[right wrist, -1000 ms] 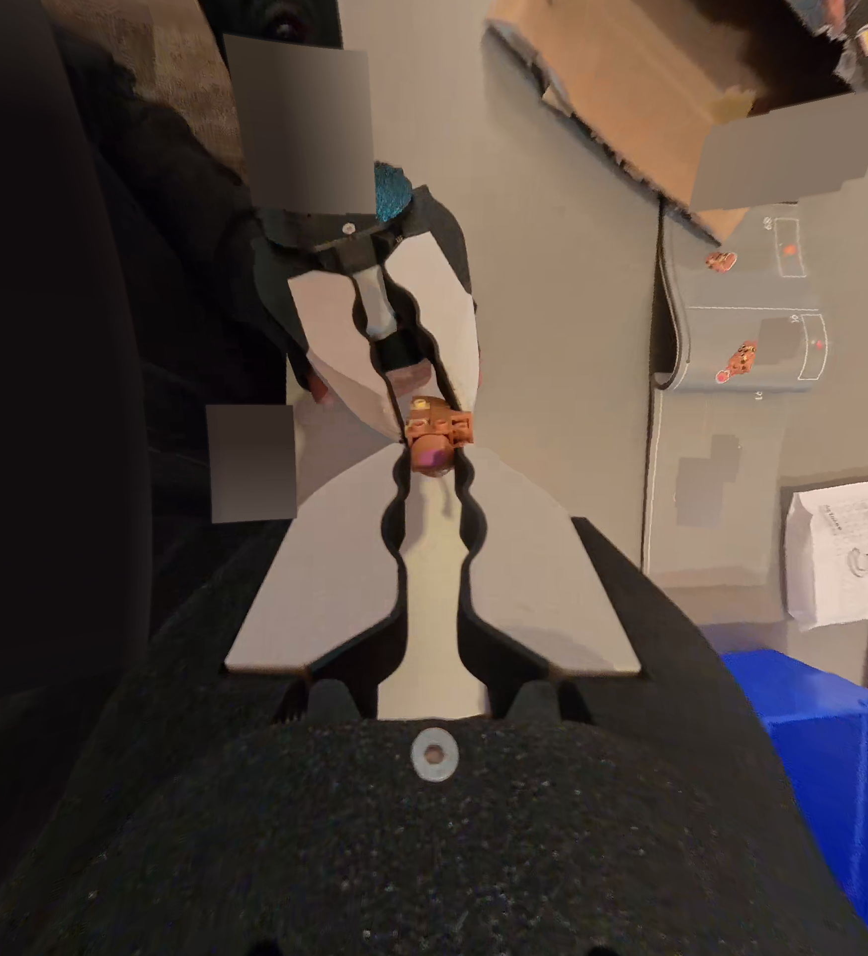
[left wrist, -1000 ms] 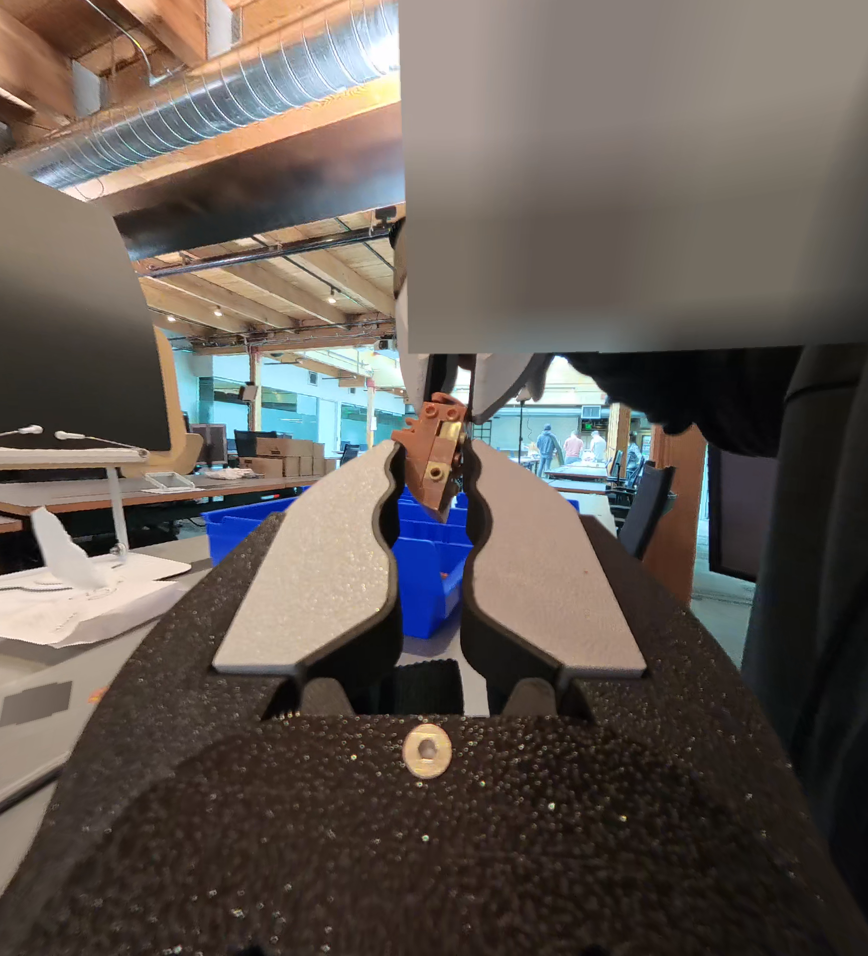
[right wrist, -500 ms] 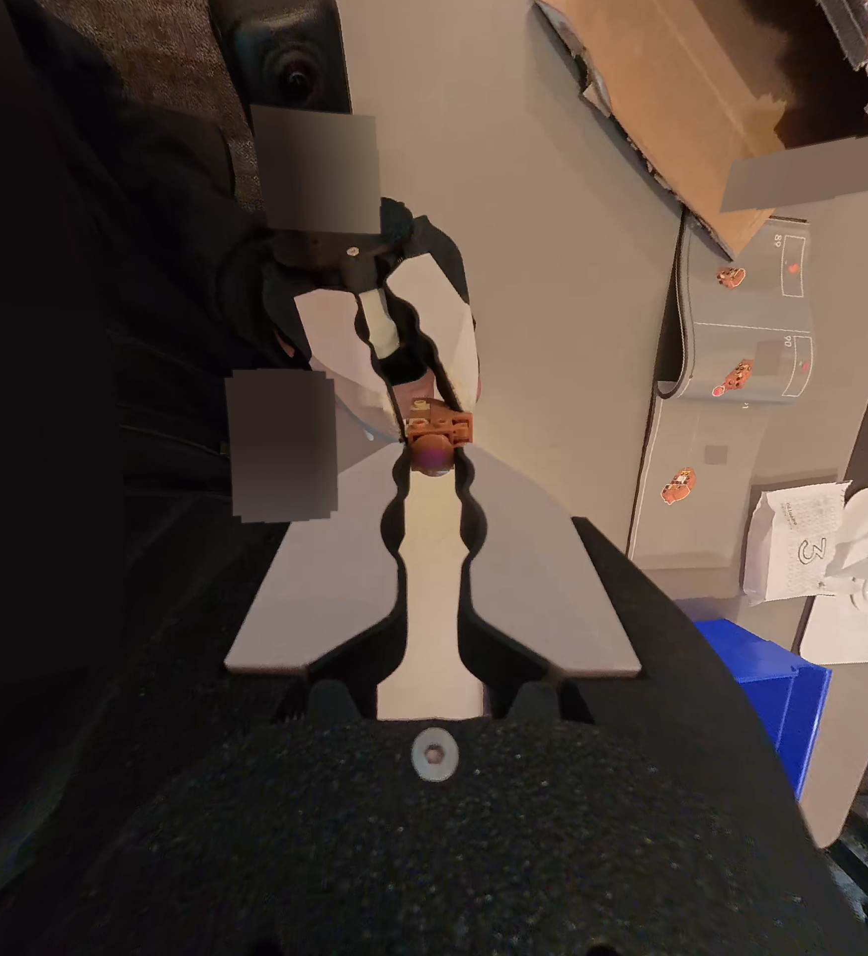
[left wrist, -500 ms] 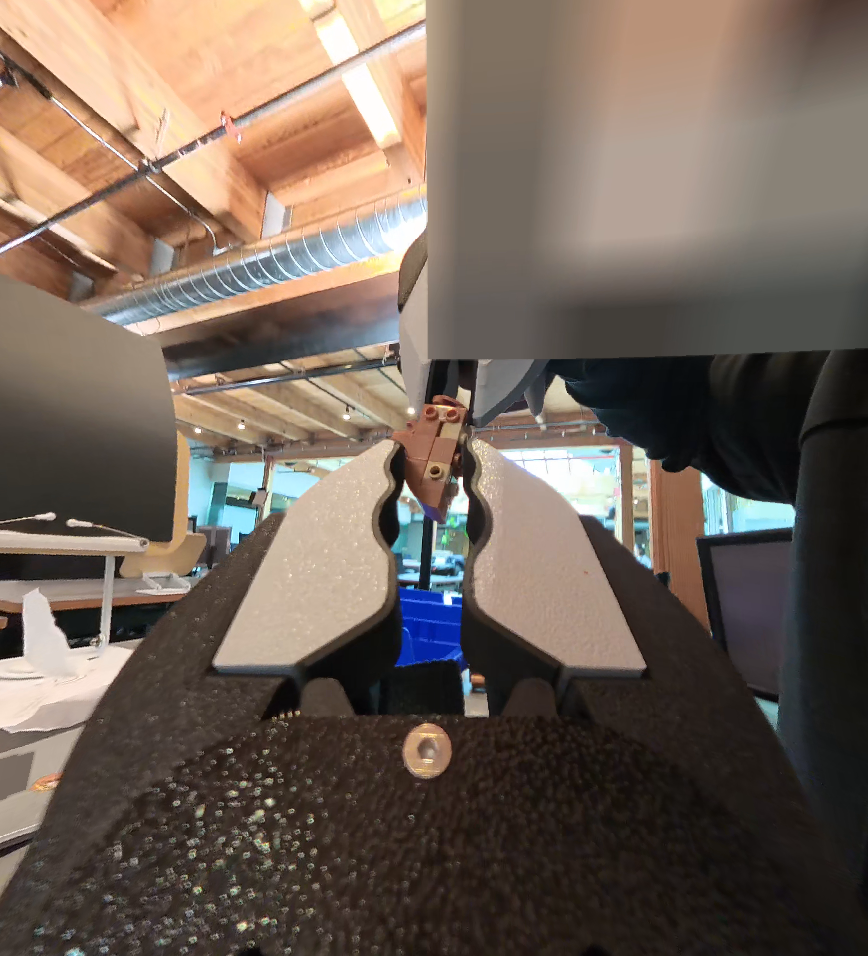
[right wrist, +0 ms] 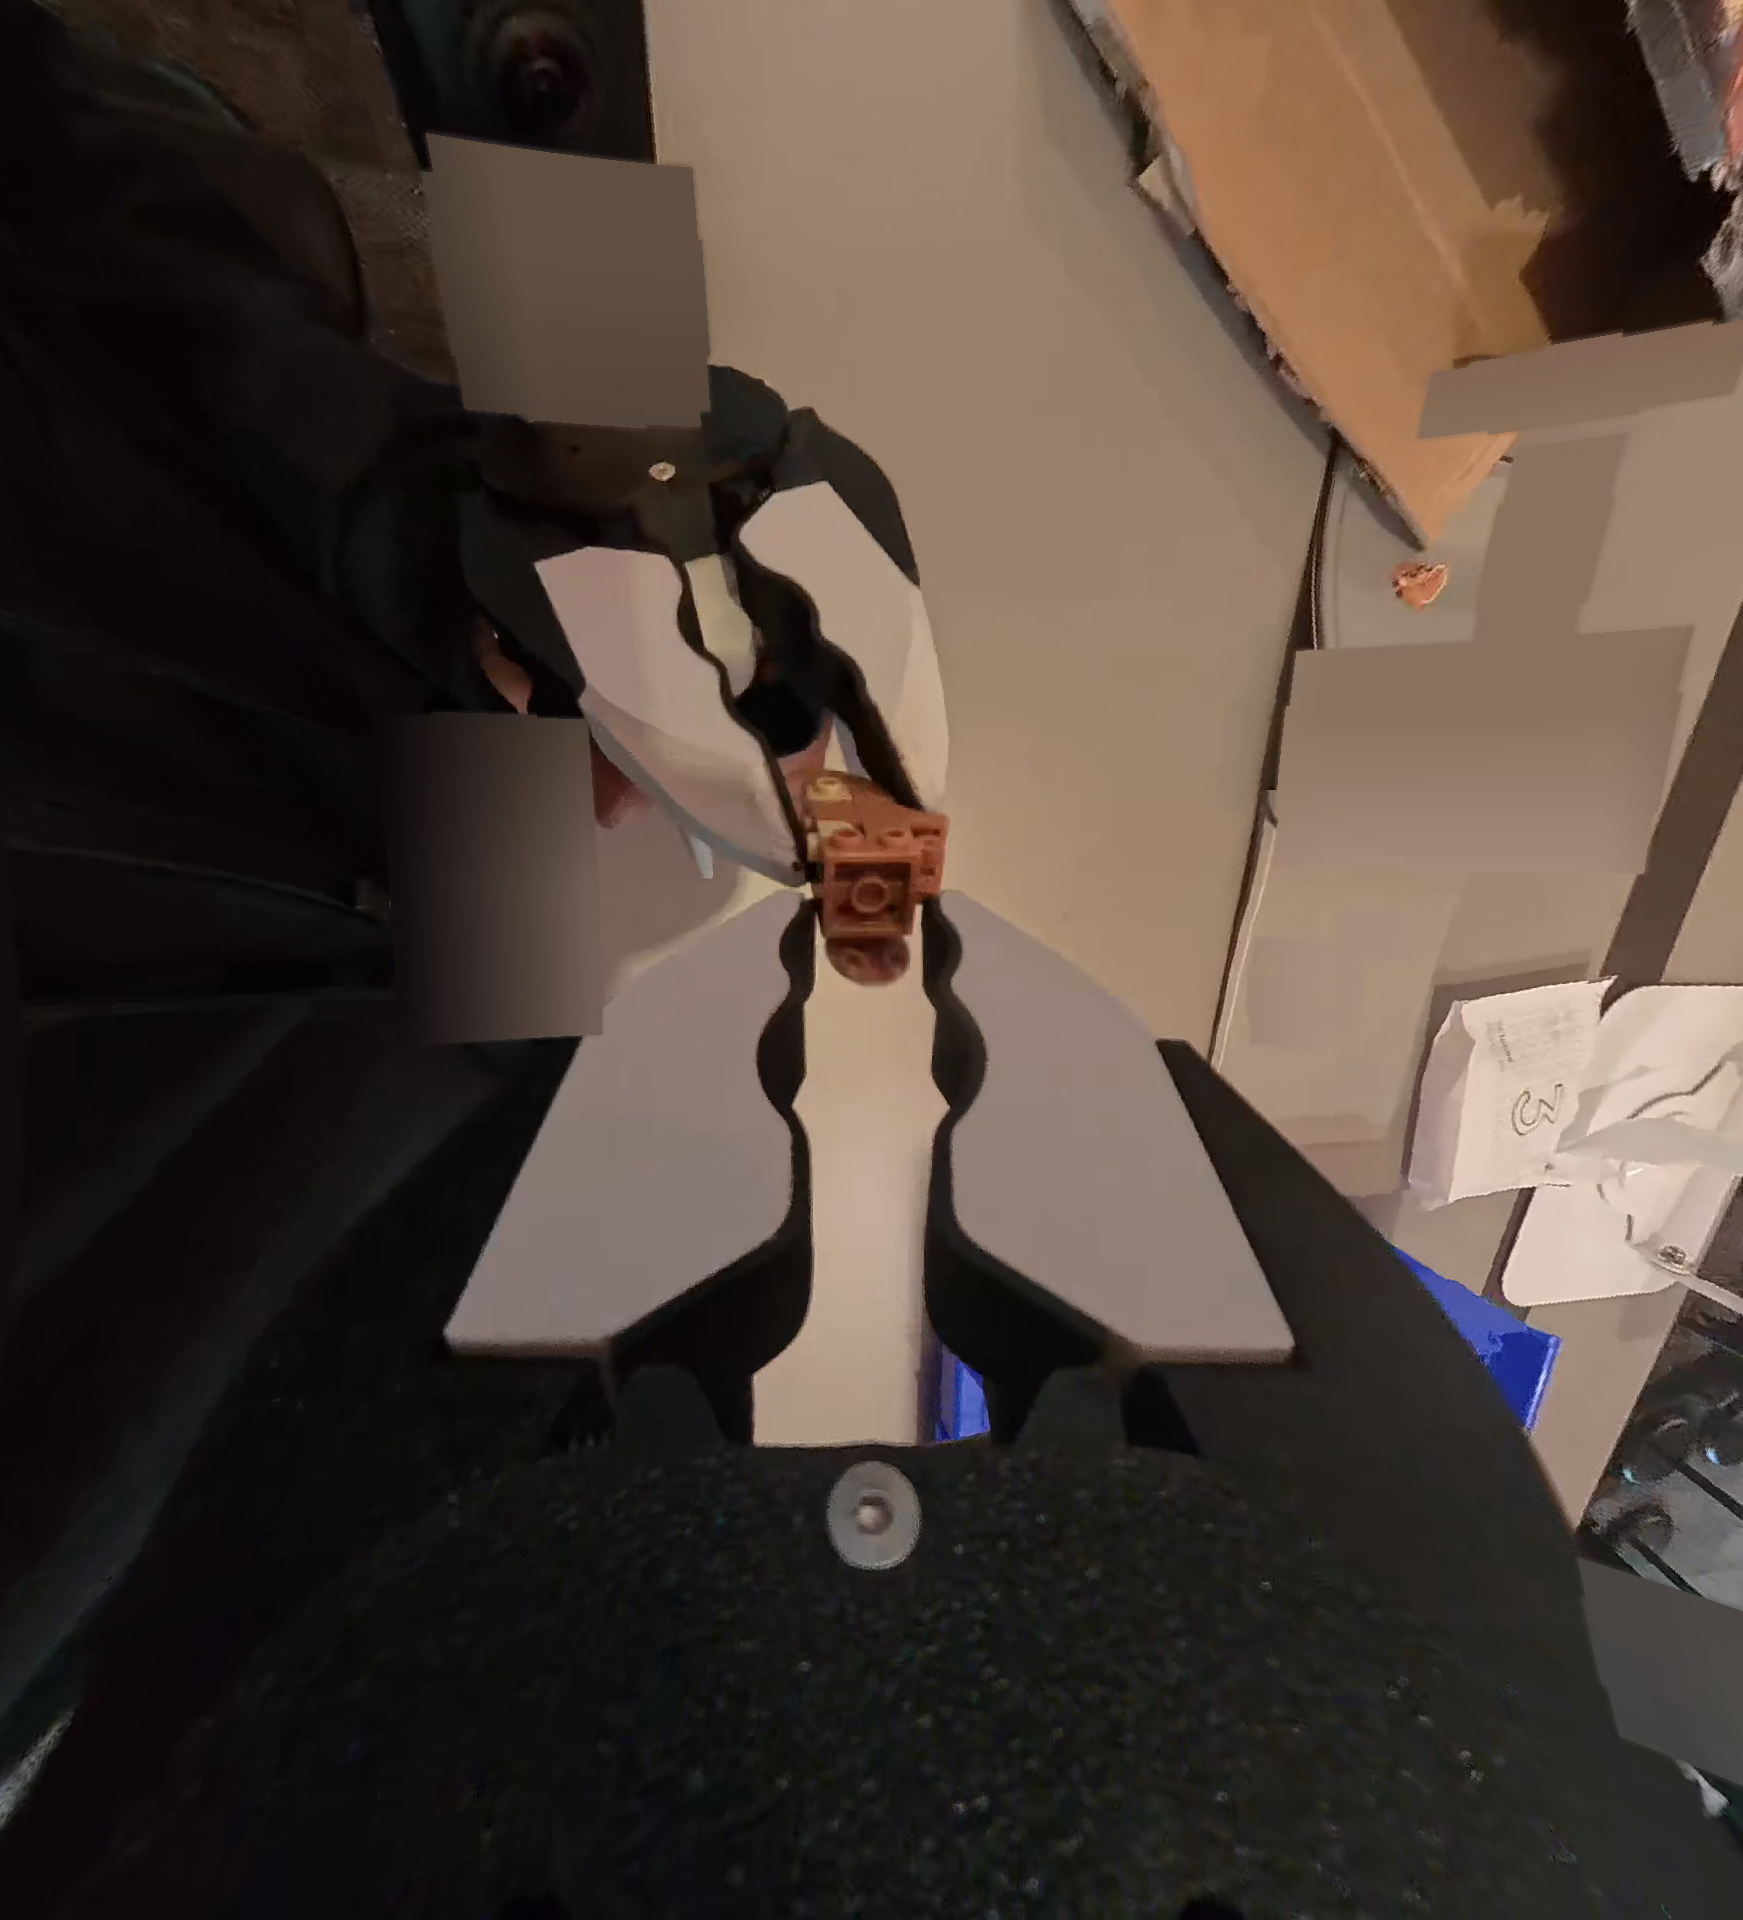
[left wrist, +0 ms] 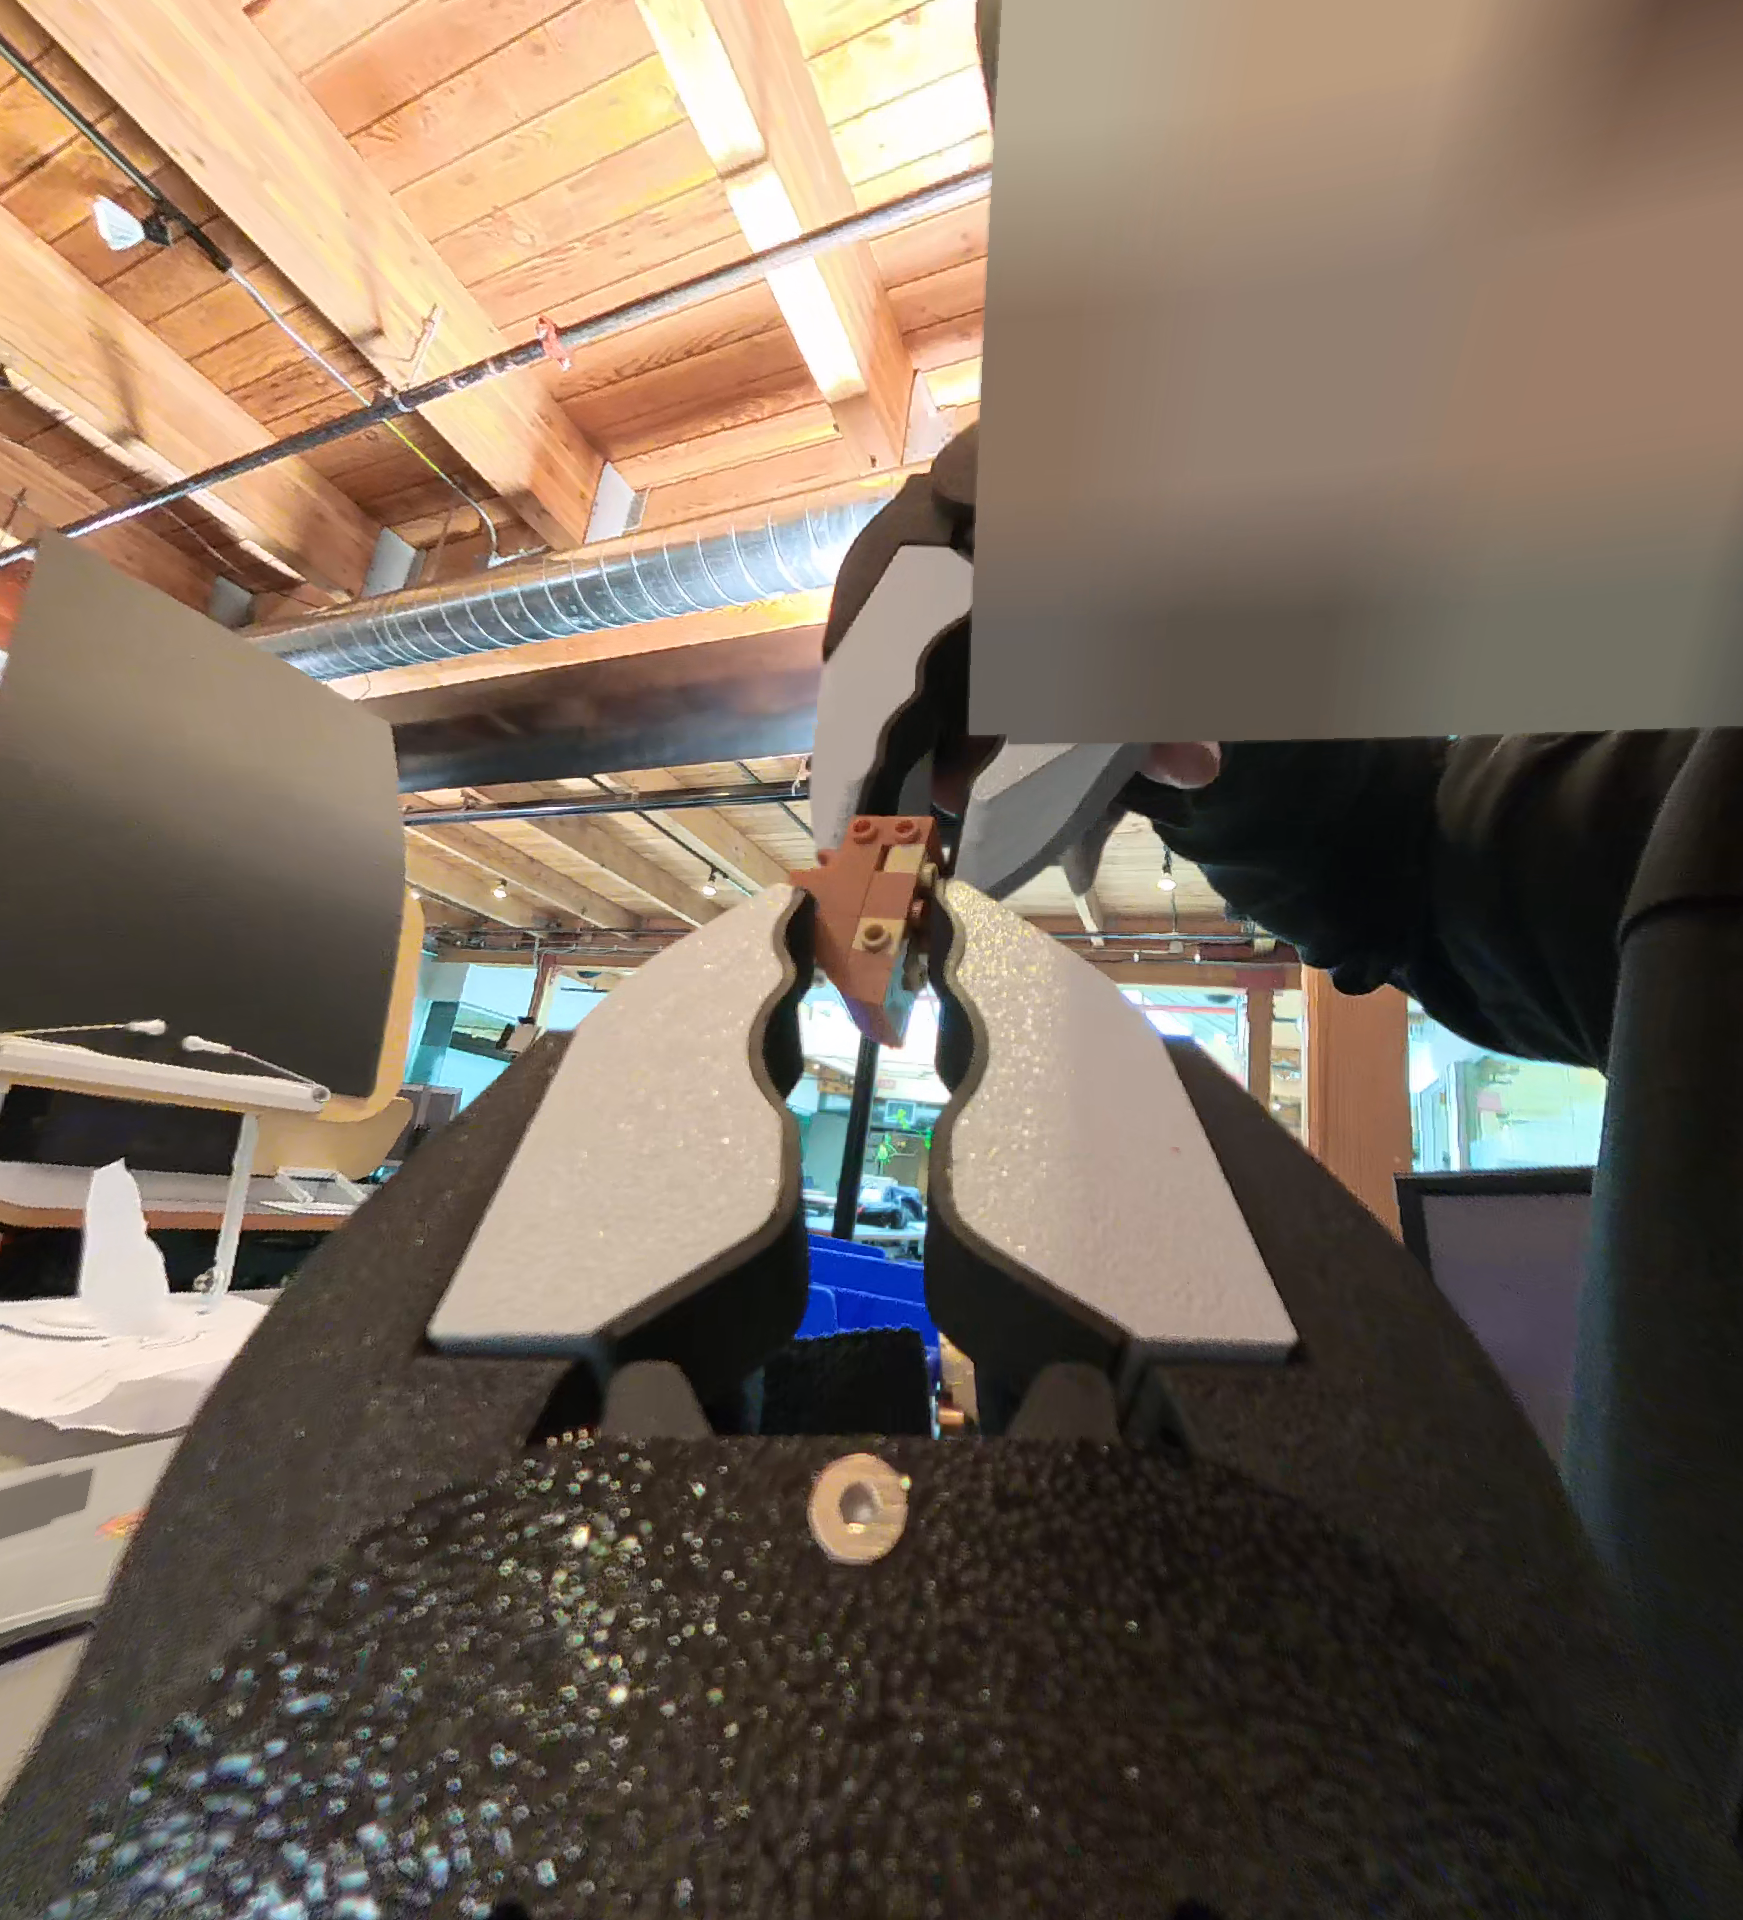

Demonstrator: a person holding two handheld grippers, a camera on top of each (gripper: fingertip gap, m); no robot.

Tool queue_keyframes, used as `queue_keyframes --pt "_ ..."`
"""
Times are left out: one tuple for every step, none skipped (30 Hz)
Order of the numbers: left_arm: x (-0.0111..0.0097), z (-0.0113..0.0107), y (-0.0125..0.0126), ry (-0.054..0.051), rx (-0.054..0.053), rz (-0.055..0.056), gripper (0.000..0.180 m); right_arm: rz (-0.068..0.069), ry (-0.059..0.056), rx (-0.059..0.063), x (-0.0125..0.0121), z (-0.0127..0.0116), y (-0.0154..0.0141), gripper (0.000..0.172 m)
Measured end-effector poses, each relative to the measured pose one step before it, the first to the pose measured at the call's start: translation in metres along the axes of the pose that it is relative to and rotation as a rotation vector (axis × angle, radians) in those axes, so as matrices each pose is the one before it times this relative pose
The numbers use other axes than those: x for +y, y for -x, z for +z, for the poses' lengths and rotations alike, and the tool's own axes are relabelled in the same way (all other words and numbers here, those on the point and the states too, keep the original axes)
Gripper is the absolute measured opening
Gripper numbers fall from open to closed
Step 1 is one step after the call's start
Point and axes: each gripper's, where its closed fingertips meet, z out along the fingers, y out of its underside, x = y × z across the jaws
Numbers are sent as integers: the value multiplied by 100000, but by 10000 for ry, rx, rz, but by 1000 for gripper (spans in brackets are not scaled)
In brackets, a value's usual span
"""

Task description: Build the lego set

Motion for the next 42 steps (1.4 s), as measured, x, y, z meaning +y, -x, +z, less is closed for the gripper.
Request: queue_keyframes --pt "-89 -68 131 -23 -40 -38 20 8 2 -14 -39 93 -65 19" --pt "94 -8 170 90 -102 76 20 -39 30 34 45 90 -106 18" --pt "152 33 117 104 -86 112 20 -78 40 73 127 140 -145 18" --pt "142 33 129 57 -95 16 20 -76 5 70 135 164 -192 18" --pt "237 9 207 93 -130 -19 20 -16 43 78 281 283 -251 18" --pt "449 34 323 237 -196 63 20 -15 68 94 469 415 -339 18" --pt "546 2 442 314 -251 192 20 25 14 103 583 508 -442 18" --pt "415 -117 718 203 -392 172 20 141 -49 113 655 538 -519 18" --pt "233 -246 1050 60 -516 -18 20 252 -169 63 661 543 -474 18" --pt "119 -226 1103 25 -464 -324 20 295 -263 92 660 529 -511 18" --pt "-101 -165 867 -48 -287 -354 20 315 -344 91 675 535 -498 18" --pt "-41 -154 934 4 -410 -122 20 406 -412 34 678 503 -414 18" --pt "48 -117 767 87 -363 -10 20 469 -479 118 702 461 -516 18" --pt "68 -96 426 49 -204 -82 20 490 -492 263 818 443 -643 17" --pt "52 -55 28 -1 1 -101 20 446 -403 268 1081 375 -542 17" --pt "125 -43 -83 89 27 18 20 376 -343 314 1374 227 -502 17" --pt "106 -36 -68 90 7 76 20 290 -374 441 1539 -59 -622 17" --pt "31 -33 -62 43 26 43 20 296 -631 569 1458 -477 -762 17" --pt "11 -66 -38 17 30 -24 20 481 -879 620 1378 -893 -845 16" --pt "16 -57 -21 8 31 -33 20 838 -809 389 1582 -1102 -545 13" --pt "28 20 44 22 -5 -21 20 1074 -275 -36 2039 -1098 25 10" --pt "123 108 147 81 -44 -52 20 931 131 -54 2245 -1044 118 11" --pt "175 169 145 106 -31 -57 20 495 229 211 2085 -1035 -172 11" --pt "124 175 113 61 -14 -26 20 217 268 196 1800 -985 -109 12" --pt "105 154 67 36 -27 -2 20 156 343 -103 1529 -852 345 14" --pt "124 146 22 39 -13 13 20 105 246 -262 1091 -722 679 18" --pt "186 147 -75 70 19 18 20 71 144 -255 778 -498 823 19" --pt "231 149 -178 96 62 19 20 56 239 -314 798 -177 945 20" --pt "219 122 -244 82 82 16 20 -26 309 -298 831 108 950 21" --pt "223 89 -289 67 97 -10 20 -131 297 -59 763 303 585 21" --pt "225 66 -315 72 113 -29 20 -230 245 54 569 432 378 23" --pt "224 60 -369 62 128 -15 20 -234 200 21 355 478 358 24" --pt "207 57 -389 52 134 21 20 -164 171 0 155 435 313 24" --pt "203 66 -358 73 120 59 20 -127 113 -12 4 353 241 25" --pt "162 49 -293 65 94 71 20 -107 108 -2 -33 293 130 25" --pt "86 -7 -210 33 69 48 20 -56 150 9 22 269 -11 25" --pt "23 -36 -145 3 52 22 20 5 180 9 43 268 -86 24" --pt "16 -39 -114 0 52 -10 20 38 194 -55 28 249 -11 24" --pt "29 -32 -110 9 56 -23 20 70 155 -132 -49 223 143 24" --pt "21 -42 -130 6 54 1 20 112 203 -125 18 211 156 24" --pt "19 -44 -138 2 46 33 20 68 228 -54 64 224 96 24" --pt "21 -45 -136 4 47 38 19 19 214 31 102 225 15 24"
